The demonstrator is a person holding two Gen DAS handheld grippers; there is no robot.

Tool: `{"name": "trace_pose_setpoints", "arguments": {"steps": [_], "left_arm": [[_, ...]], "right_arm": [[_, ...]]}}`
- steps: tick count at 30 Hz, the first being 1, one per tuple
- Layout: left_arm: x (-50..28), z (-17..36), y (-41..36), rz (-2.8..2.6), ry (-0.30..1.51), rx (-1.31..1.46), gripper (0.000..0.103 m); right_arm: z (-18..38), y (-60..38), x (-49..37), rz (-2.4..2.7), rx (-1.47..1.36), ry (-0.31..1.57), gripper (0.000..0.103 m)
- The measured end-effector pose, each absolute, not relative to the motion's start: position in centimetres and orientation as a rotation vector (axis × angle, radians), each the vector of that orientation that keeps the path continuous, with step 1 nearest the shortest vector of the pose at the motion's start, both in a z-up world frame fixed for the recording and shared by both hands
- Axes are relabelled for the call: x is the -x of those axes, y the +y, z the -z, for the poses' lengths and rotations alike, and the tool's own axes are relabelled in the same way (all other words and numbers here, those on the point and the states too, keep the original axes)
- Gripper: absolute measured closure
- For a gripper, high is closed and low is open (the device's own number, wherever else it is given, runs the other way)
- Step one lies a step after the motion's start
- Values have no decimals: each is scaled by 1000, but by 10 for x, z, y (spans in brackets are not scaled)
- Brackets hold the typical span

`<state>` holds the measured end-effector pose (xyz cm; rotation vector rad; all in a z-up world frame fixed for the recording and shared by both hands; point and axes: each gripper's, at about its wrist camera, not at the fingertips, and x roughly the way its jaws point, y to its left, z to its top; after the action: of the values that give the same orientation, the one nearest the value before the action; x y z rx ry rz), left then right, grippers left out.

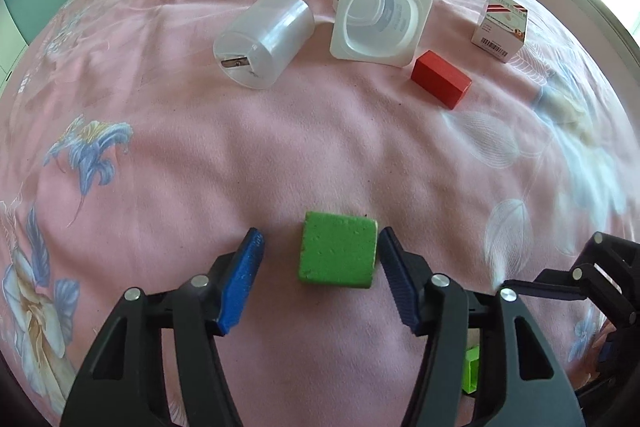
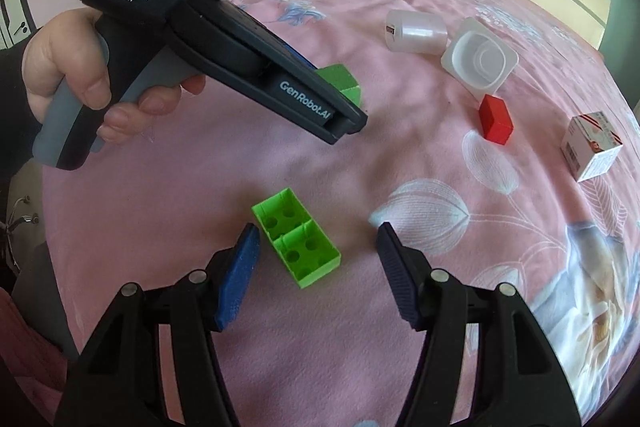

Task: Collect trash
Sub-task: 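Grasp the green cube with left tool while right tool grasps the green brick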

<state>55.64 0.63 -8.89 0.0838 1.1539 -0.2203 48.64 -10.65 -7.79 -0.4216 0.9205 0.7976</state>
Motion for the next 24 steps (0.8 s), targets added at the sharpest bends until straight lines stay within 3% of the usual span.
{"name": "trace_pose_setpoints", "arguments": {"steps": [2,3,5,6,15,24], "left_arm": [[-556,88,5,232,1148,-90,59],[-560,88,4,236,1148,-92,68],[-560,87,4,238,1148,-89,71],[-559,87,4,236,1150,-87,71],[-521,67,1,232,1151,-111,71],[-448,3,0,227,1051,-171,71]], "right_arm": [[79,-105,-488,-806,405,925,47],[79,-103,-489,-816,398,929,59],[79,-100,-488,-833,379,946,79],[78,-99,-489,-831,376,951,81],[61,-114,-463,-720,341,963,81],[7,-148,-405,-576,357,902,81]]}}
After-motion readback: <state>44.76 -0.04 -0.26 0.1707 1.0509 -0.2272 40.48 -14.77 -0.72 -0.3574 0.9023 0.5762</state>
